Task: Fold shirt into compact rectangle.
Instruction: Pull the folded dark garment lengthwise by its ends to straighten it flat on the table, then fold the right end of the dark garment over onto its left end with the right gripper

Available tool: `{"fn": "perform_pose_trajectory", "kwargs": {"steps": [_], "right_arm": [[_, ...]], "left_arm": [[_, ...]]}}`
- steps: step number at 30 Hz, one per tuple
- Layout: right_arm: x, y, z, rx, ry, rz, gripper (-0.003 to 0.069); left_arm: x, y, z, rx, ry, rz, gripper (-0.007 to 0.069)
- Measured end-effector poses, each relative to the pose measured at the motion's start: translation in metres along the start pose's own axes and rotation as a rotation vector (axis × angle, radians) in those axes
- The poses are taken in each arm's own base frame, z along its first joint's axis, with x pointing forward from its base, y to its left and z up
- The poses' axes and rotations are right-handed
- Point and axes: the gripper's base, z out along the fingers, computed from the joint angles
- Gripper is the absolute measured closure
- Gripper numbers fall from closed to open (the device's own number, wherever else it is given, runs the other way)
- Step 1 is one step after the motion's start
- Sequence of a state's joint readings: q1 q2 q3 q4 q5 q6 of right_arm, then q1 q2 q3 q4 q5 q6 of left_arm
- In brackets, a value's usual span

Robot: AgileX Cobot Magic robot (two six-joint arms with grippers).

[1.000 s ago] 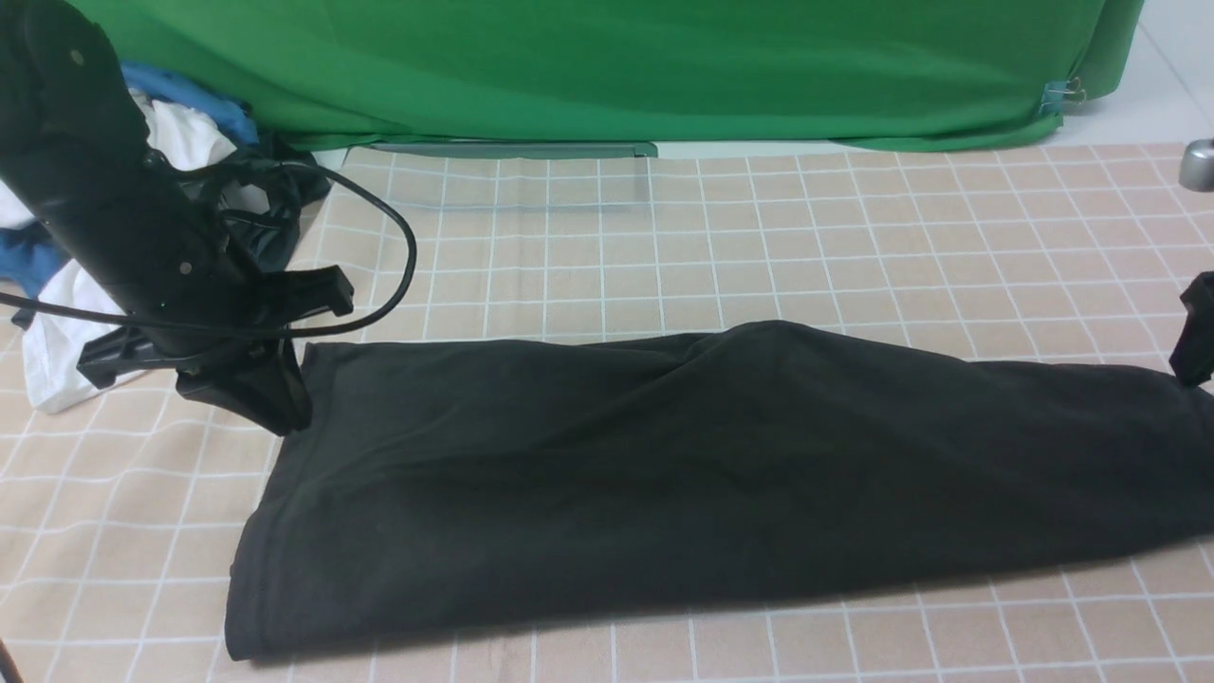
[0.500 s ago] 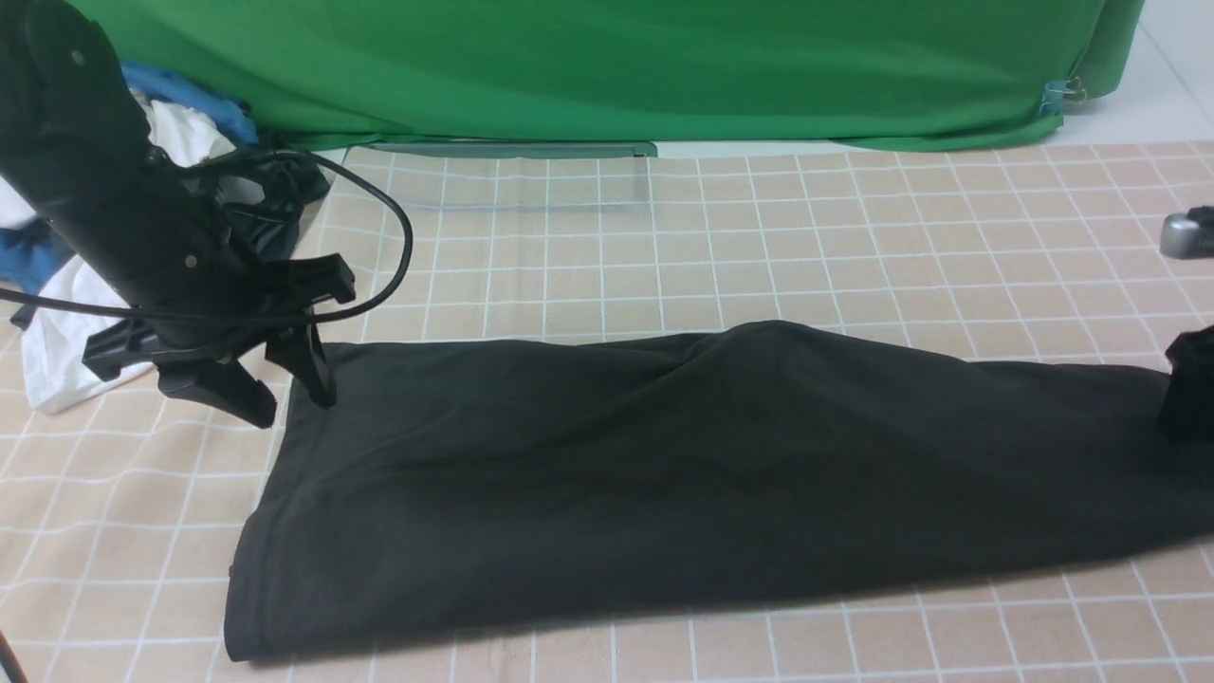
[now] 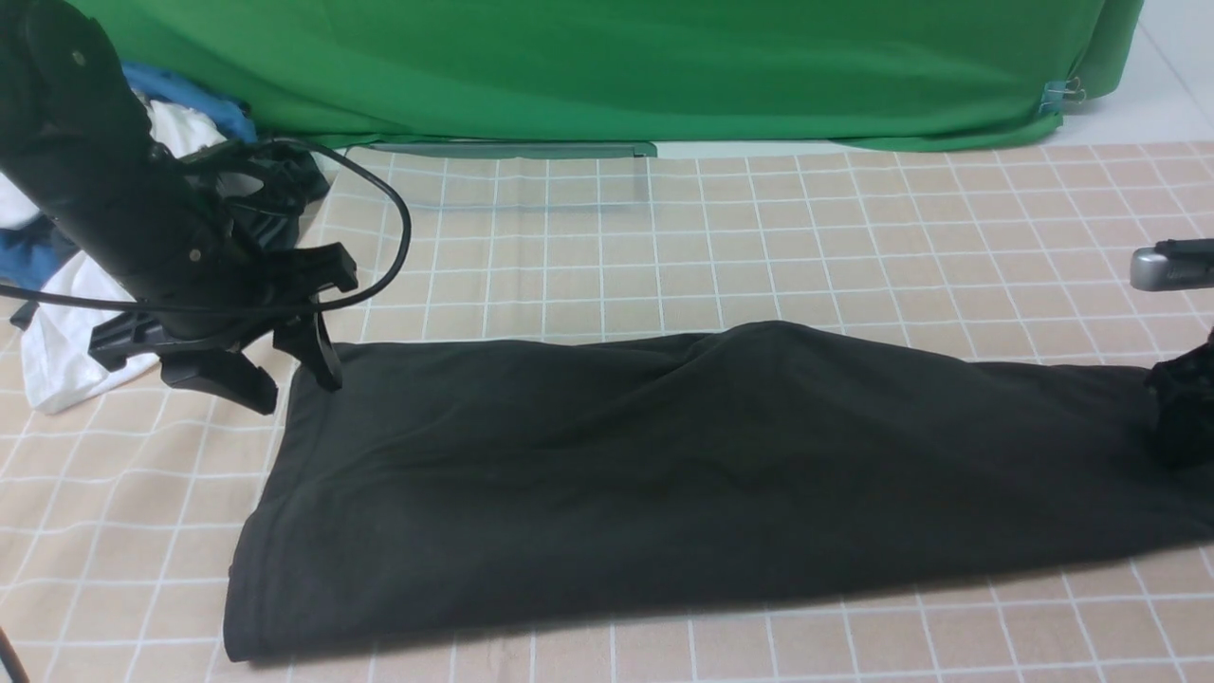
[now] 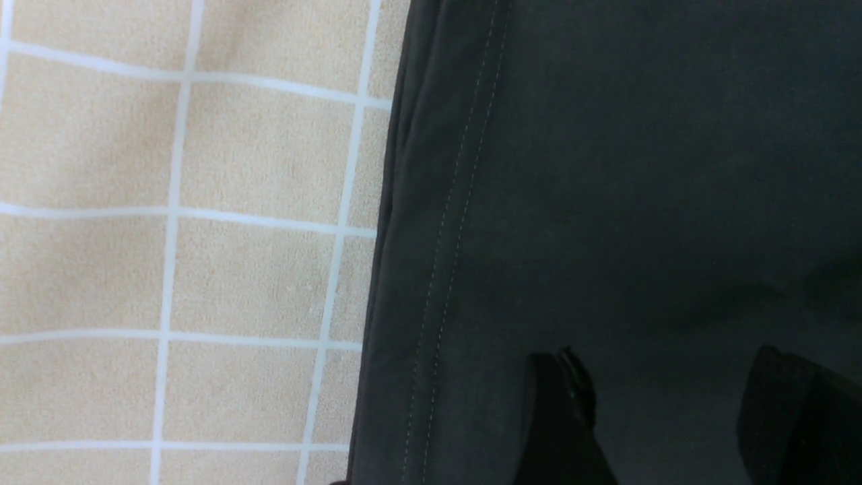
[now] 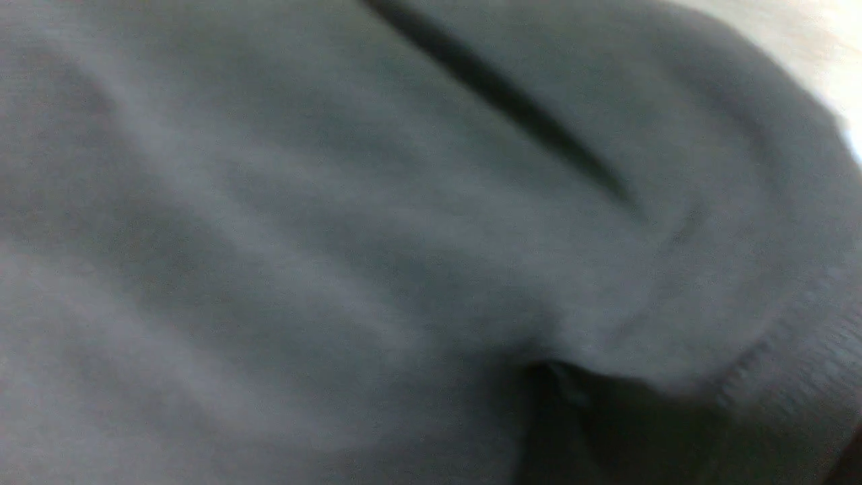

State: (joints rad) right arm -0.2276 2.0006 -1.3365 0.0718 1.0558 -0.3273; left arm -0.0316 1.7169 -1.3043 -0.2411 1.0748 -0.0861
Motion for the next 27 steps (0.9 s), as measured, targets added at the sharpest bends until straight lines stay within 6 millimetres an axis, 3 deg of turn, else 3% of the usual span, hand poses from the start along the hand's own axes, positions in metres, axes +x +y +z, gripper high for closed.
{"fn": "perform_pose_trajectory", "kwargs": {"steps": [4, 5, 10, 15, 19, 23, 27], "right_arm": [[-0.001, 0.008, 0.001, -0.006, 0.017, -0.049, 0.0536], [-0.001, 0.008, 0.0, -0.007, 0.018, -0.052, 0.0561], [-0.001, 0.0, -0.011, 0.01, 0.055, -0.028, 0.0572], [0.01, -0.027, -0.055, 0.143, 0.009, 0.072, 0.0572], [0.02, -0.032, -0.08, 0.201, -0.04, 0.133, 0.0572], [0.024, -0.003, -0.11, 0.232, -0.132, 0.134, 0.0572], [0.023, 0.056, -0.133, 0.227, -0.232, 0.096, 0.0572]], "left_arm": [[0.0, 0.0, 0.0, 0.0, -0.005, 0.0, 0.0279], [-0.001, 0.0, 0.0, 0.001, -0.008, 0.0, 0.0279], [-0.001, 0.0, 0.0, -0.002, -0.013, 0.002, 0.0279], [-0.001, 0.001, 0.0, -0.016, -0.012, 0.009, 0.0279], [-0.002, 0.0, -0.004, -0.013, -0.01, 0.015, 0.0279], [-0.014, -0.008, -0.025, 0.003, -0.058, 0.035, 0.0279], [-0.026, -0.017, -0.053, 0.031, -0.124, 0.054, 0.0279]]}}
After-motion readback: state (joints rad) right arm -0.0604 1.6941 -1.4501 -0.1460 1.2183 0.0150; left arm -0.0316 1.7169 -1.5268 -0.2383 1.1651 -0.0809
